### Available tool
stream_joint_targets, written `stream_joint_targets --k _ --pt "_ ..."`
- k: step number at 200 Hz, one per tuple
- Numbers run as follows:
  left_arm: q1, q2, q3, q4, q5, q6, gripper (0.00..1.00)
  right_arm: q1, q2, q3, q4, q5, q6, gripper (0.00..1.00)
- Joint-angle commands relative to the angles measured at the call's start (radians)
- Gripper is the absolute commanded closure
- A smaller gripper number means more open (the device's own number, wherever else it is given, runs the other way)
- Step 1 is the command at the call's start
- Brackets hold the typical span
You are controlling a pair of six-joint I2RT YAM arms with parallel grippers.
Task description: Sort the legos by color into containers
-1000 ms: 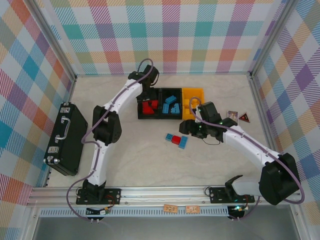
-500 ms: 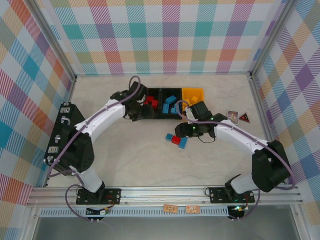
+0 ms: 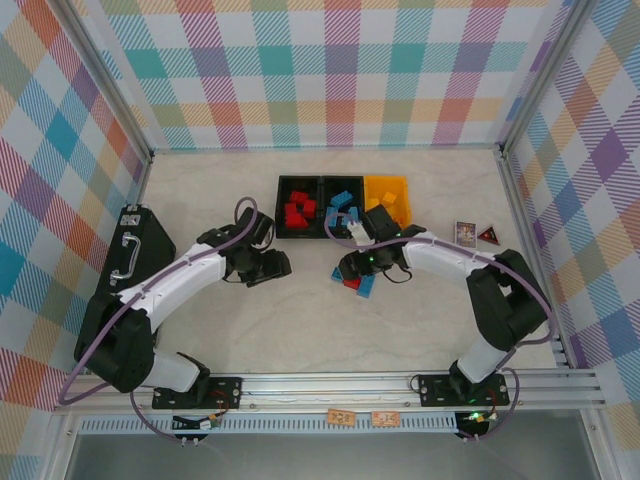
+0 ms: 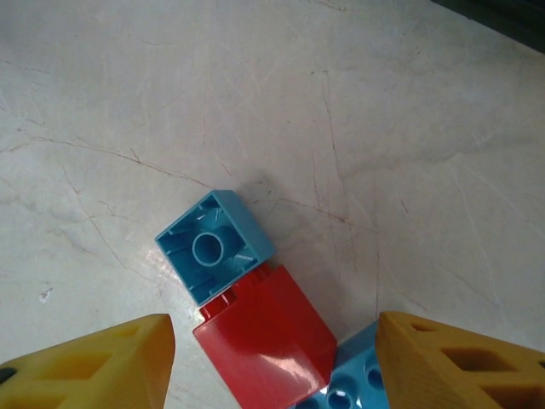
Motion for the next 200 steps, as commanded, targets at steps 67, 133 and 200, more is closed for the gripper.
stream_joint_targets --k 67,133,200 --pt "-0.003 0.006 -0.031 0.018 -0.022 -0.027 0.44 0.108 0.064 0.013 -0.019 0.058 -0.026 0.43" --pt "-0.003 -0.01 -0.062 0.037 -0.019 -0.045 0.44 0.174 0.107 0.036 -0.029 0.163 -0.011 0.64" --pt "-0.003 -0.075 -0.089 0.055 -0.039 -0.072 0.44 0.184 -0.018 0.079 -0.066 0.164 0.019 0.73"
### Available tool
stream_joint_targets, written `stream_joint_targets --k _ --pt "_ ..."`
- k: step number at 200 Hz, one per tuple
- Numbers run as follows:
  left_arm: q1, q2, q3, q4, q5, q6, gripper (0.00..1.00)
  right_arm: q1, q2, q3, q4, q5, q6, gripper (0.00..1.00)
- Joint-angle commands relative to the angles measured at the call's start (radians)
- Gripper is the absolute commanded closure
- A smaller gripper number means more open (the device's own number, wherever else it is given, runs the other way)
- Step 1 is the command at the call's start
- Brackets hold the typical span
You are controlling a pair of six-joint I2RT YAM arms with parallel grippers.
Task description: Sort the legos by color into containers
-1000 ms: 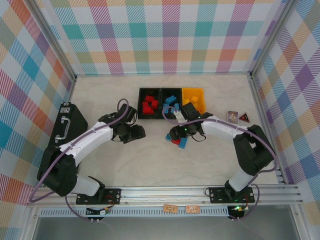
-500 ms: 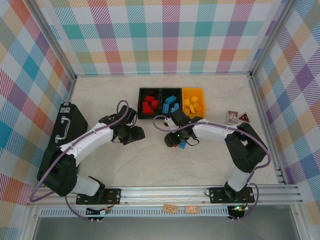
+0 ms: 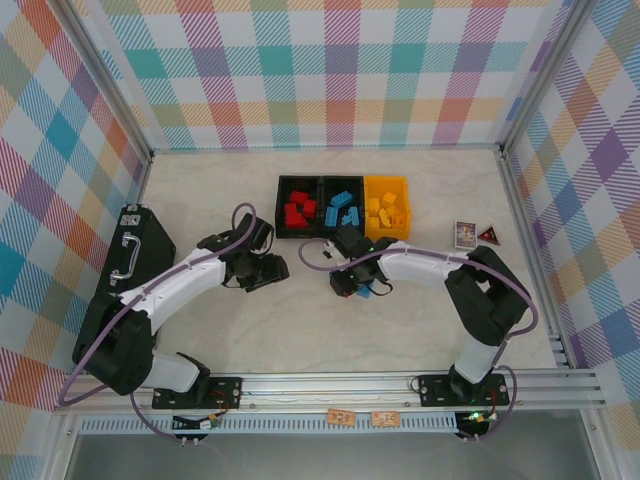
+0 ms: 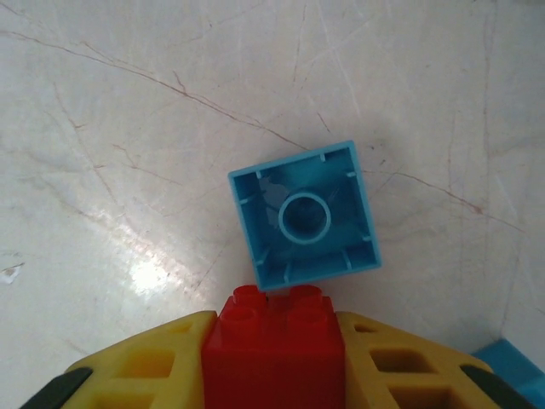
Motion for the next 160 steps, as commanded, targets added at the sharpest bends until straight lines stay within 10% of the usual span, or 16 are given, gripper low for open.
stream_joint_targets --k 1,160 --pt "-0.003 -0.056 -0.031 0.014 -0.016 -0.032 0.44 0.006 -0.074 0.061 -0.035 0.001 0.024 0.73" --pt "-0.001 -0.242 -0.109 0.055 -0.043 -0.109 0.43 -0.083 0.473 0.974 -0.324 -0.03 0.206 0.73"
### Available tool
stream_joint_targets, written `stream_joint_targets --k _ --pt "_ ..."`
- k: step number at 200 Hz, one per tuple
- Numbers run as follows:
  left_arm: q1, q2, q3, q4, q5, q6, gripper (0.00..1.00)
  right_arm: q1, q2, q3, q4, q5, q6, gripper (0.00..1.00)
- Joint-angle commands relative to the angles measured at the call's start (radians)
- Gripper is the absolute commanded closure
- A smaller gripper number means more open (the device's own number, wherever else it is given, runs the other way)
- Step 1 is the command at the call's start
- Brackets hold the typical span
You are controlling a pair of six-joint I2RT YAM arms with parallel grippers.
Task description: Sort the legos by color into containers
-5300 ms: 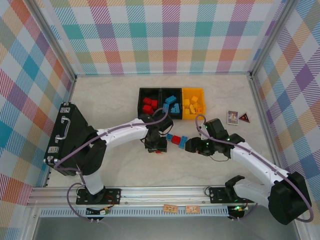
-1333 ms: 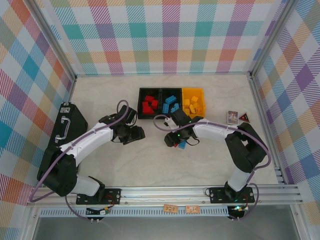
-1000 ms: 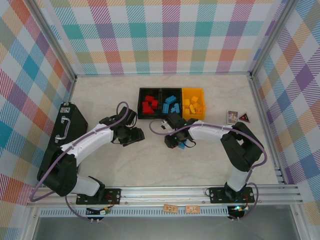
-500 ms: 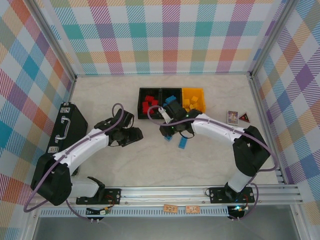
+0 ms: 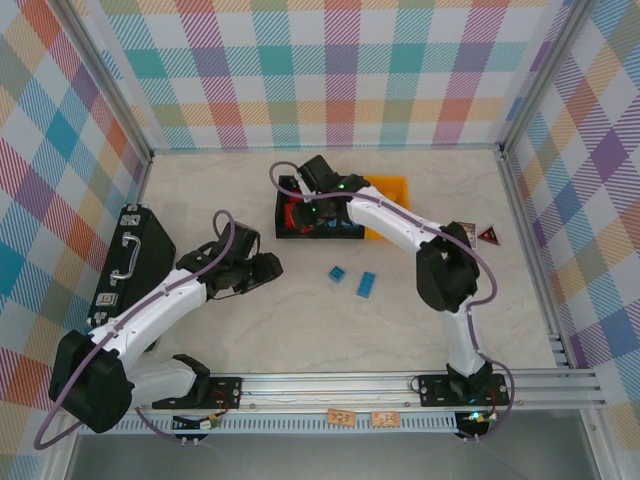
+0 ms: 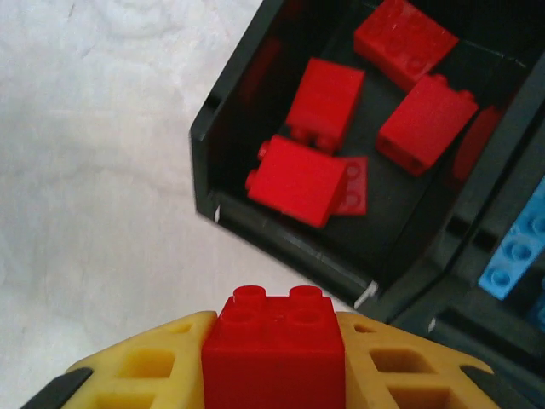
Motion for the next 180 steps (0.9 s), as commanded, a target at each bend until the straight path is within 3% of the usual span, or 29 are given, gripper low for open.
stream_joint_targets --k 1,68,180 --pt "-0.001 -0.036 -0.019 -0.001 -0.014 -0.015 0.43 -0.02 0.076 0.126 -0.088 -0.015 0.049 0.73" --pt "-0.001 -0.064 -0.047 -0.005 -0.016 -0.035 0.42 -0.061 0.361 0.558 -0.234 -0.033 0.081 0.72" --pt "-0.001 -0.047 -0.051 0.003 -0.007 -0.049 0.42 -0.077 0.495 0.707 -0.164 -0.065 0.139 0.66"
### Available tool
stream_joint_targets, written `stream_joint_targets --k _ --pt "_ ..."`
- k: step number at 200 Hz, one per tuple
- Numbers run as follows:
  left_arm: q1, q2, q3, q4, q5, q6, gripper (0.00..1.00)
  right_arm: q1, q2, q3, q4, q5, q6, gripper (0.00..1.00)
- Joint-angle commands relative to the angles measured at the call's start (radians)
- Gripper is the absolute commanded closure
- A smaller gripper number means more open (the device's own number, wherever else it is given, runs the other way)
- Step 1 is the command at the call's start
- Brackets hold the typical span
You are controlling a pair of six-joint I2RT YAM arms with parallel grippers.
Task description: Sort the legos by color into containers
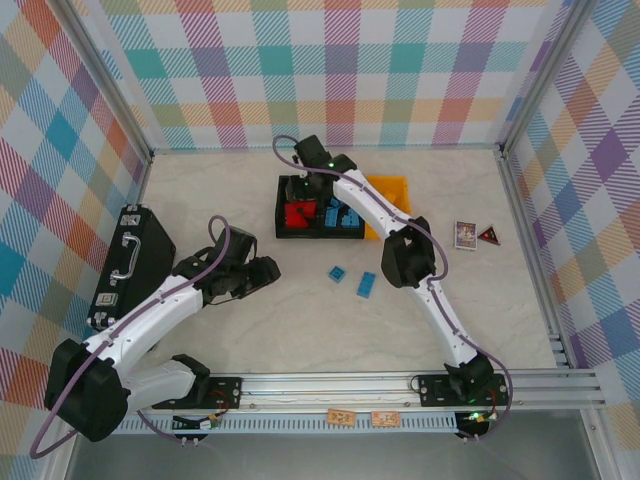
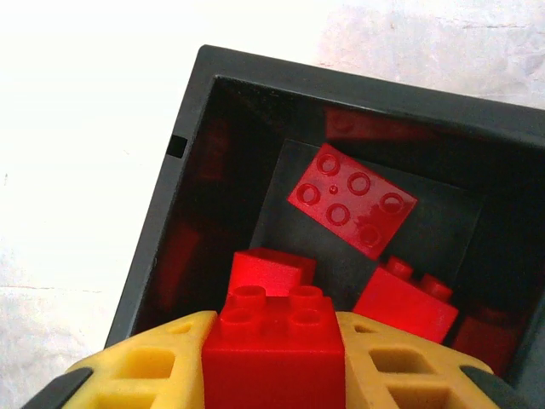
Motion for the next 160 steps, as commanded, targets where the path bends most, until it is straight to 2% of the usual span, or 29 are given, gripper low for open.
stream_joint_targets --k 1,41,78,127,160 --pt "-0.001 -0.001 -0.013 0.004 -0.007 -0.019 0.42 0.002 0.021 0.036 0.008 -0.02 0.021 0.65" --pt "-0.001 0.008 -0.008 0.013 -0.008 -0.019 0.42 0.003 -0.007 0.041 0.001 -0.024 0.005 0.5" --pt "-0.003 0.028 0.012 0.026 -0.002 -0.006 0.42 0.009 -0.118 -0.023 -0.022 0.0 -0.031 0.48" --pt "-0.003 0.047 0.038 0.079 0.037 0.04 0.41 0.01 -0.437 -0.434 0.087 0.042 -0.039 0.45" --pt "-0.004 0.087 0.068 0.124 0.123 0.098 0.41 0.01 -0.634 -0.706 0.128 0.065 0.001 0.44"
